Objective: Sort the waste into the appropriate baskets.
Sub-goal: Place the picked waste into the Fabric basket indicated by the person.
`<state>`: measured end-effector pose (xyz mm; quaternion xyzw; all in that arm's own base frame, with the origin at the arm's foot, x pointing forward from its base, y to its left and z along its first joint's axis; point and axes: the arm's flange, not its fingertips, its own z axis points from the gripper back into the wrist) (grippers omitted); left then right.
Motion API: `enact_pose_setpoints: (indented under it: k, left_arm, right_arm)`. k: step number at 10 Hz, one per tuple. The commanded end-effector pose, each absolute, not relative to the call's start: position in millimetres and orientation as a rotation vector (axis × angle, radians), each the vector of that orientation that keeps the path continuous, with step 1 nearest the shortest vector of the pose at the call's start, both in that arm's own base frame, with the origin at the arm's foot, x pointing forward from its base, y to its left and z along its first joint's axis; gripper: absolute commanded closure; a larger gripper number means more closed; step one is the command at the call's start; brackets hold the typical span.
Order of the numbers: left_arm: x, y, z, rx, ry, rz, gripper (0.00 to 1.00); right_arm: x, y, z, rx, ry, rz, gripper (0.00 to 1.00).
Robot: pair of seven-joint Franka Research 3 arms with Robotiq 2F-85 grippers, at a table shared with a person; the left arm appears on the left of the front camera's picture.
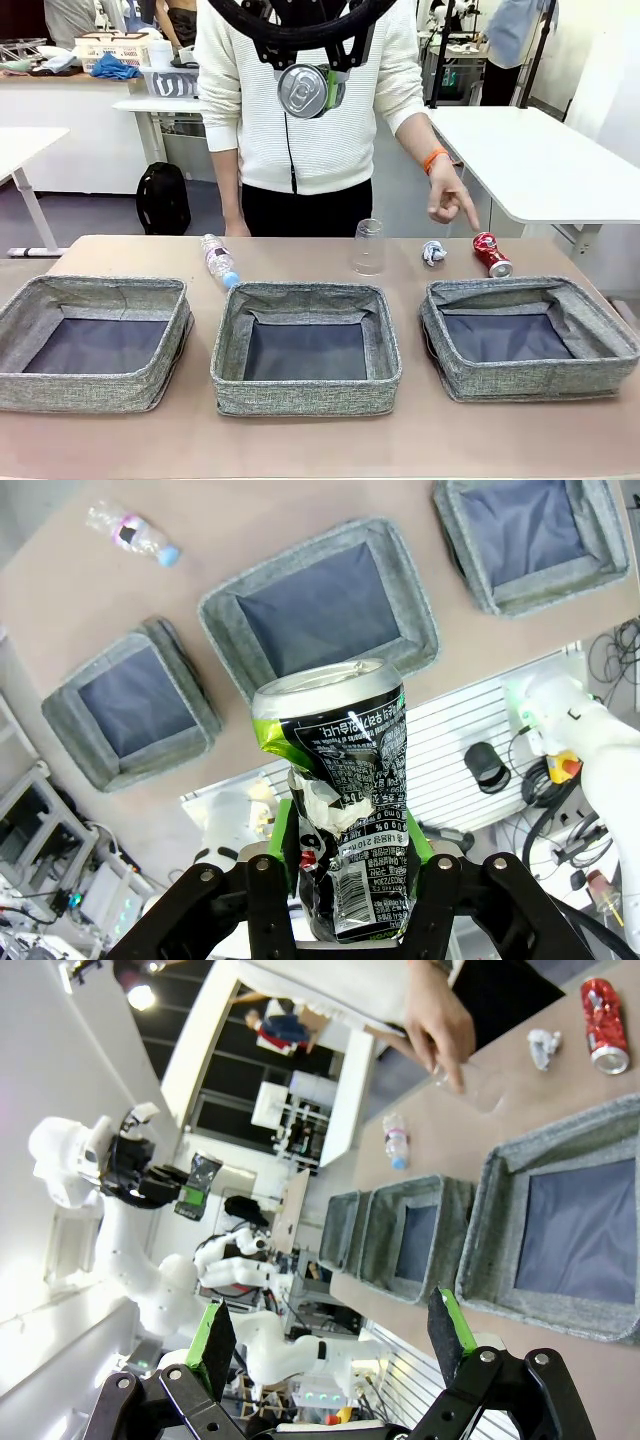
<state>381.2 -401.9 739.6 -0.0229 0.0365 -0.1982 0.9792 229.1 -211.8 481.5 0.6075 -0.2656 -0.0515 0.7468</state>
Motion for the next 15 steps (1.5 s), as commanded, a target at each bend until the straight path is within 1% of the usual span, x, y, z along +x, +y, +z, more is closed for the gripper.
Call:
enact_pose_setpoints:
  k: [1, 7, 8, 9, 10, 11, 12, 13, 14, 15]
  left_arm:
    - [379.3, -400.7, 740.1, -0.056, 0.072, -0.409, 0.56]
    - [379.3, -400.7, 740.1, -0.056, 0.072, -0.409, 0.56]
    - [381.2, -401.9, 739.6, -0.046, 0.074, -0.399, 0.56]
    - [366.0, -404.2, 730.0, -0.066, 0.062, -0.377, 0.56]
    - [335.6, -416.4, 691.5, -0.162, 0.093, -0.382, 0.56]
    - [310.0, -429.8, 658.2, -0.236, 0.108, -0.420, 0.56]
    - [283.2, -447.1, 623.0, -0.265, 0.083, -0.445, 0.56]
    - [262.8, -471.8, 592.3, -0.284, 0.037, -0.457, 0.56]
    - [254.8, -500.0, 570.8, -0.291, 0.018, -0.484, 0.56]
    - [252.0, -530.4, 553.2, -0.268, -0.023, -0.445, 0.56]
  right_arm:
    - [231.4, -212.8, 484.3, 1.342, -0.610, -0.093, 0.00]
    - [231.4, -212.8, 484.3, 1.342, -0.610, -0.093, 0.00]
    - [229.1, -211.8, 481.5, 1.329, -0.581, -0.113, 0.00]
    - [222.1, -229.5, 478.1, 1.297, -0.569, -0.100, 0.00]
    - [208.9, -275.1, 481.3, 1.257, -0.577, -0.122, 0.00]
    - [199.9, -313.7, 485.9, 1.153, -0.615, -0.123, 0.00]
    - [184.4, -357.9, 495.4, 0.933, -0.641, -0.092, 0.00]
    - [164.2, -394.5, 517.9, 0.894, -0.710, -0.143, 0.00]
    - [152.0, -413.5, 532.8, 0.925, -0.839, -0.203, 0.00]
    - [165.6, -353.1, 506.9, 0.985, -0.656, -0.160, 0.00]
